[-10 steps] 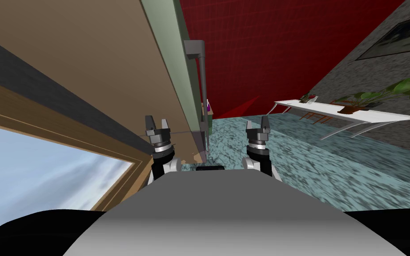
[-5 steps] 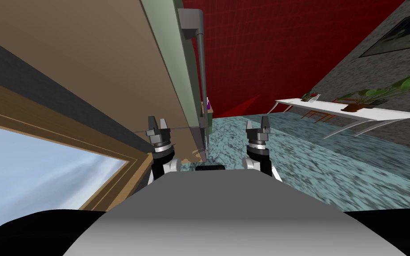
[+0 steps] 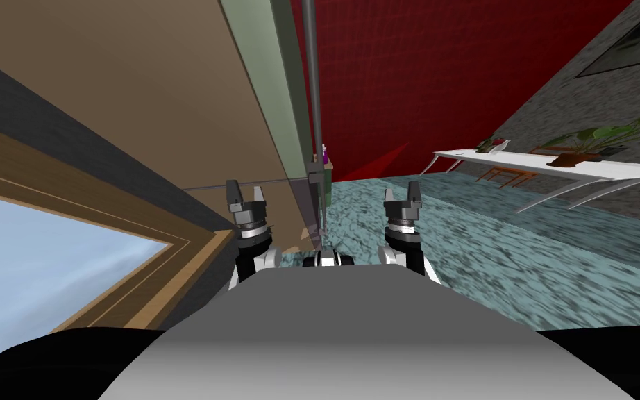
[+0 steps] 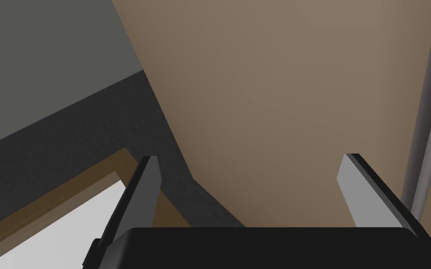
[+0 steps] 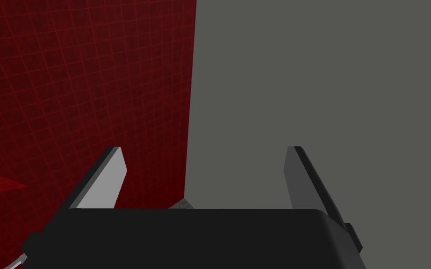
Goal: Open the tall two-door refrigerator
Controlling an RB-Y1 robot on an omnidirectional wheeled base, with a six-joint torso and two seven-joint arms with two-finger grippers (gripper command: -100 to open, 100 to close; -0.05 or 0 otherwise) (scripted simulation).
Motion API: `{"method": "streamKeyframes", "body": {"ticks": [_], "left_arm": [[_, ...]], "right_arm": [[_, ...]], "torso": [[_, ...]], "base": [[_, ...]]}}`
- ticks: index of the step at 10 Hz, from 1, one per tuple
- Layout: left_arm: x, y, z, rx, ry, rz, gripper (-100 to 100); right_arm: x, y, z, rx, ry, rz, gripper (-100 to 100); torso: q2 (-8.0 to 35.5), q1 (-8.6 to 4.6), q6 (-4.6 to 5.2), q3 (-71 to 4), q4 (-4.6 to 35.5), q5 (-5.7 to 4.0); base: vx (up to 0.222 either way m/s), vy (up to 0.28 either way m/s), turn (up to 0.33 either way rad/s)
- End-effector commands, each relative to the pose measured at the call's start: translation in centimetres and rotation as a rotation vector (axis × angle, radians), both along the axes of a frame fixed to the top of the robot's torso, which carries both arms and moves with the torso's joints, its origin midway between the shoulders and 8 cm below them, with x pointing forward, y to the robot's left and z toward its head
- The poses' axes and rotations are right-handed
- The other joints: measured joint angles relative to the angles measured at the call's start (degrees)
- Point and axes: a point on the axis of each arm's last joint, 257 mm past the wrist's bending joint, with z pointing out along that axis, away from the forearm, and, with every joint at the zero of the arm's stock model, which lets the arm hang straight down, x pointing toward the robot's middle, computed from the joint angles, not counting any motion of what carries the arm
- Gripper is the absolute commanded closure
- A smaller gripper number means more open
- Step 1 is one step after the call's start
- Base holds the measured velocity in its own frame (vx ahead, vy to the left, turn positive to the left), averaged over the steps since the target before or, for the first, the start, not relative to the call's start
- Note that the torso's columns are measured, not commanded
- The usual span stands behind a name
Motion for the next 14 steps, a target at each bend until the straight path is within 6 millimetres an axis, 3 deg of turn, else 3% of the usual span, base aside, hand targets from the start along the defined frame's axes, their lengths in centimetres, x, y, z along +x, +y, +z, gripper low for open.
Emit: {"method": "streamKeyframes", "body": {"ticks": [1, 6, 14], "left_arm": [[0.6, -1.1, -0.1, 0.065, 0.026, -0.037, -100], [2.6, -2.2, -0.2, 0.138, 0.097, -0.081, -100], [5.9, -2.2, -0.8, 0.14, 0.213, -0.091, -100]], "right_arm": [[0.0, 0.0, 0.0, 0.0, 0.0, 0.0, 0], [0.0, 0.0, 0.0, 0.0, 0.0, 0.0, 0], [0.0, 0.0, 0.0, 0.0, 0.0, 0.0, 0]], "torso": [[0.5, -0.02, 0.0, -1.1, 0.6, -0.01], [0.8, -0.03, 0.0, -1.4, 0.8, -0.01], [0.7, -0.01, 0.01, -1.4, 0.8, -0.01]], "base": [[0.003, -0.022, 0.025], [0.011, -0.039, 0.049], [0.012, -0.043, 0.05]]}}
